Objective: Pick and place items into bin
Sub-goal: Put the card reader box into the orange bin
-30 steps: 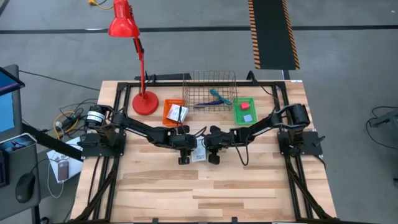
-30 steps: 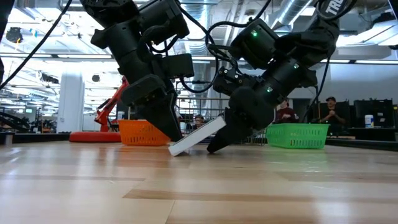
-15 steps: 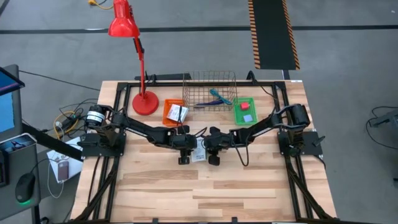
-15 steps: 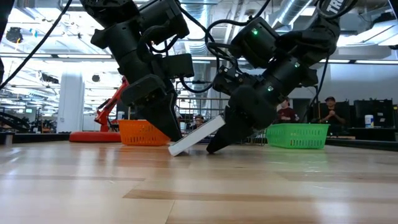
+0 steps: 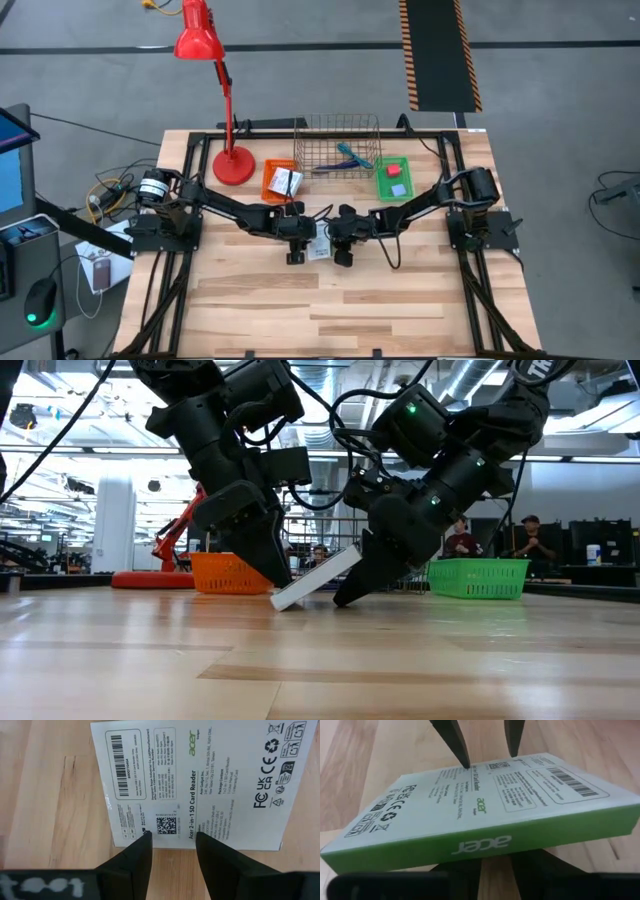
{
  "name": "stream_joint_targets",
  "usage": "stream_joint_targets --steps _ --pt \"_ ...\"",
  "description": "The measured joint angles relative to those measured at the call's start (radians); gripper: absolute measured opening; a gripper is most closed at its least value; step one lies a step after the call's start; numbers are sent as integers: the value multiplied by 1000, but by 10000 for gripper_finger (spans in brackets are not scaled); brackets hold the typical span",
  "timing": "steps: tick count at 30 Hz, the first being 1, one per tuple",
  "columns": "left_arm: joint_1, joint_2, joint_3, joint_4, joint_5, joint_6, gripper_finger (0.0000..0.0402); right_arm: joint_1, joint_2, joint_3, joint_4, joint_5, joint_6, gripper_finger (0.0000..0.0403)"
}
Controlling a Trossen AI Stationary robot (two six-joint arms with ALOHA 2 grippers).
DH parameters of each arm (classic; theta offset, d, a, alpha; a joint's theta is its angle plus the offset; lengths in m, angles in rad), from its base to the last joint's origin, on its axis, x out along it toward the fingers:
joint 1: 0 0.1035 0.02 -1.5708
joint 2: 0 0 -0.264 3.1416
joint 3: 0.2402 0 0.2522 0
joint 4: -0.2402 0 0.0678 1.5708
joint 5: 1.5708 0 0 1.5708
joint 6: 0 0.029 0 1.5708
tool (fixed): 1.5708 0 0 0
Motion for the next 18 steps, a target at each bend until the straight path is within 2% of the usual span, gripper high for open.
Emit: stream_joint_targets --steps 8,18 --pt "0 0 0 -1 0 0 143 -1 -1 0 -2 10 14 93" --pt "0 0 0 -3 0 -1 143 -1 -1 -2 -5 88 5 93"
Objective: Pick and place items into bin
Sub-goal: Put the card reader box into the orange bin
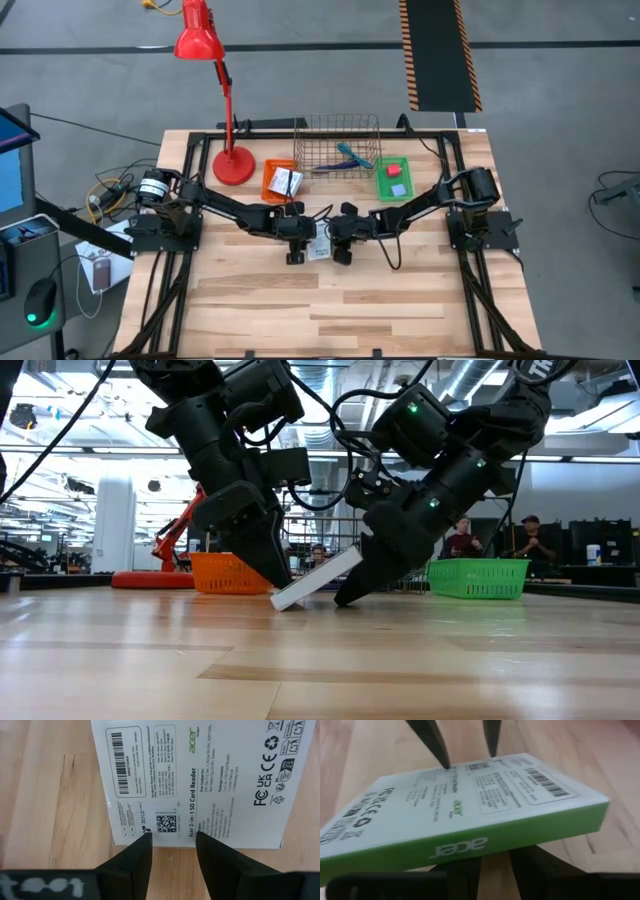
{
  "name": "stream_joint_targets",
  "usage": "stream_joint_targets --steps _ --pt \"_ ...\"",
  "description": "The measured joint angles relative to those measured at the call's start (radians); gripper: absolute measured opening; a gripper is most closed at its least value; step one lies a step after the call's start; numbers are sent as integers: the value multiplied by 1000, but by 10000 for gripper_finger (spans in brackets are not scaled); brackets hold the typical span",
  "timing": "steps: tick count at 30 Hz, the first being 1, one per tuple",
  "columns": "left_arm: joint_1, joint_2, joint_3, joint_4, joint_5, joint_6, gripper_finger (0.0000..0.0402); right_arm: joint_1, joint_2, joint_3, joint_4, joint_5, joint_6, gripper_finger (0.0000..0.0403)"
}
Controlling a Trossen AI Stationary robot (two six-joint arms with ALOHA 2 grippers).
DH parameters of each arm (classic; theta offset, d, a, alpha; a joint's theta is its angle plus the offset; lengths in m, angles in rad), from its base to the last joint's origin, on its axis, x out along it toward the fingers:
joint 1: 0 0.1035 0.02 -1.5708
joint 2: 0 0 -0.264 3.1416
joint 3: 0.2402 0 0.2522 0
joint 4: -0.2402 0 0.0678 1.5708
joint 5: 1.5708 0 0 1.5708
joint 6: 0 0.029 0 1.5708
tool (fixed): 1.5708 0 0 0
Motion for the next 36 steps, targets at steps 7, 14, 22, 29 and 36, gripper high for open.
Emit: stream_joint_targets --steps 7,14,22,29,36 --pt "0 0 0 0 0 0 143 15 1 0 -1 95 -25 93" --pt "0 0 0 0 0 0 143 44 2 -2 -5 203 -65 93" --pt "0 0 0 1 0 -1 143 70 2 -2 0 265 -110 93" --pt "0 0 0 1 0 -1 143 98 2 -2 14 326 -152 93" --pt "0 0 0 1 0 -1 143 117 2 31 5 370 -202 93"
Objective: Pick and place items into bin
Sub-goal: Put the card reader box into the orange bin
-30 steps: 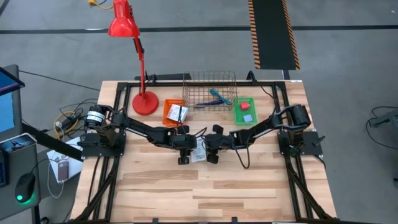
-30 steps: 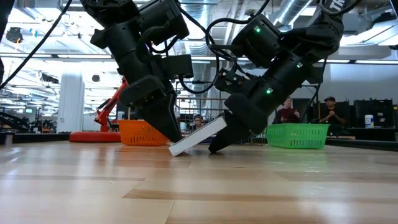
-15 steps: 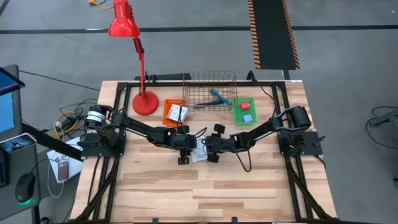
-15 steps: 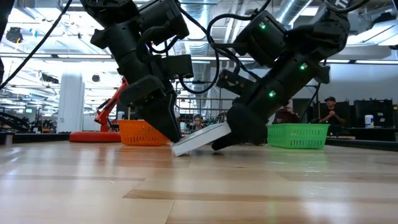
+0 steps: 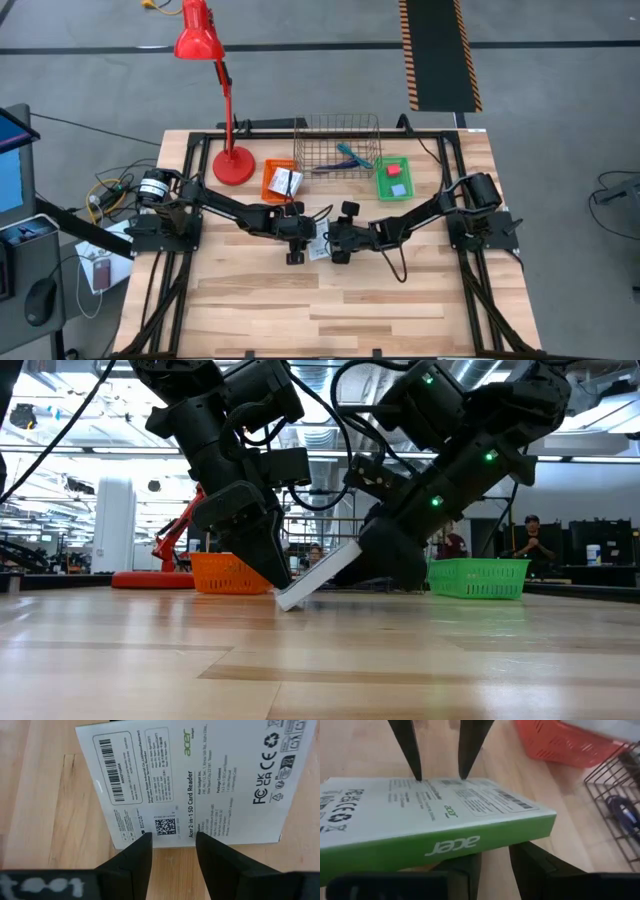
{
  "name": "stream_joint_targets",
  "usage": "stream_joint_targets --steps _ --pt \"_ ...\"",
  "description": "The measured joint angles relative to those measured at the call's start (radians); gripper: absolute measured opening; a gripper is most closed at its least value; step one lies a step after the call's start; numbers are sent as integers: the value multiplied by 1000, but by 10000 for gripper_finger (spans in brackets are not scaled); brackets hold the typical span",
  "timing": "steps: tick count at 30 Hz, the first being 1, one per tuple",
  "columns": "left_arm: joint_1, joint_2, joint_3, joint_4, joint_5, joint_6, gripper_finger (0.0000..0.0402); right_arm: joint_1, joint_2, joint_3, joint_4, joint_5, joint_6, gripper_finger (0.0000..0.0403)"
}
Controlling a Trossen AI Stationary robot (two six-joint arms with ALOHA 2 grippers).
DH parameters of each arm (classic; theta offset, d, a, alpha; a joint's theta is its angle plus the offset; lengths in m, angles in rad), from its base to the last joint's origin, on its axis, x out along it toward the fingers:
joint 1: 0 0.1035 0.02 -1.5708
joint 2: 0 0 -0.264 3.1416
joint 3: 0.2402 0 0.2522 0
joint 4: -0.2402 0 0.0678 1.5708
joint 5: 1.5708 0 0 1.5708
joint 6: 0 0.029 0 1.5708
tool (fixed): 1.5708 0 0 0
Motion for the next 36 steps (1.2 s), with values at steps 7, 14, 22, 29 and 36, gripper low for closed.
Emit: stream_joint_targets --steps 7,14,22,29,36 --pt "0 0 0 0 0 0 143 0 0 5 -6 25 -18 93" --pt "0 0 0 0 0 -1 143 0 0 6 -9 40 -18 103" --pt "0 0 0 0 0 -6 143 0 -1 6 -29 56 -18 175" --pt "0 0 0 0 0 -6 143 0 -1 6 -28 57 -26 217" --pt "0 0 0 0 0 -5 143 1 -1 6 -21 86 -44 217"
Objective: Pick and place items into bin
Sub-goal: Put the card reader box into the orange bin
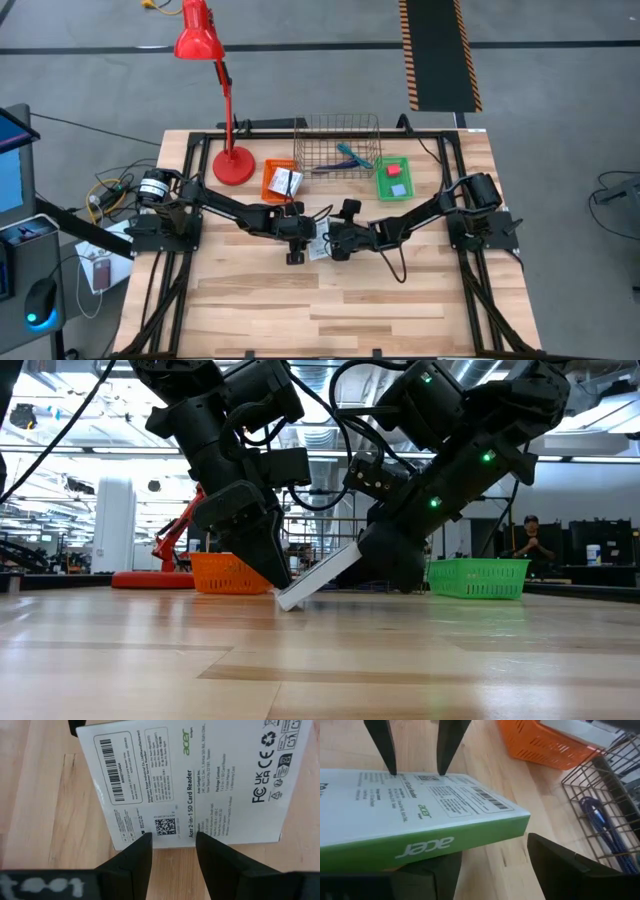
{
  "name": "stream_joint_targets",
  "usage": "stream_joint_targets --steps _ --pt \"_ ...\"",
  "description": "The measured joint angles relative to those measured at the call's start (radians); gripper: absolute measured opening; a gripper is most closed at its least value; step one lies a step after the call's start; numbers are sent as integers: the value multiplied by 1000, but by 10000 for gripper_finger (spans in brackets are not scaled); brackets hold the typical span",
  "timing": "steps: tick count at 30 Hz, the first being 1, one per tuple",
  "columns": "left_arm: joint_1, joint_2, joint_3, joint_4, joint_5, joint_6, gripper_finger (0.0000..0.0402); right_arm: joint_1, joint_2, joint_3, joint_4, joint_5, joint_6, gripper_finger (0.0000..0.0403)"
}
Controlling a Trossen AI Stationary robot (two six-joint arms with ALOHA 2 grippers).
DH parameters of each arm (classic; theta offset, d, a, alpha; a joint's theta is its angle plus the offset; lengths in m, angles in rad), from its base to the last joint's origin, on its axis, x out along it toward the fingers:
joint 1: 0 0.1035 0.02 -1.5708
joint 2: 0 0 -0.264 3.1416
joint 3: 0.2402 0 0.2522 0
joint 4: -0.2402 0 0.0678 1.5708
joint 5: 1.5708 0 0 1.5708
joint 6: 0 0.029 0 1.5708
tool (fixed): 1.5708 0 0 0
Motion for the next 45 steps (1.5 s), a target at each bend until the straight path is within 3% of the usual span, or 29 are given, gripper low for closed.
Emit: stream_joint_targets --steps 8,45 --pt "0 0 0 0 0 1 143 13 0 0 31 47 -40 217" --pt "0 0 0 0 0 7 143 14 0 0 60 63 -224 219"
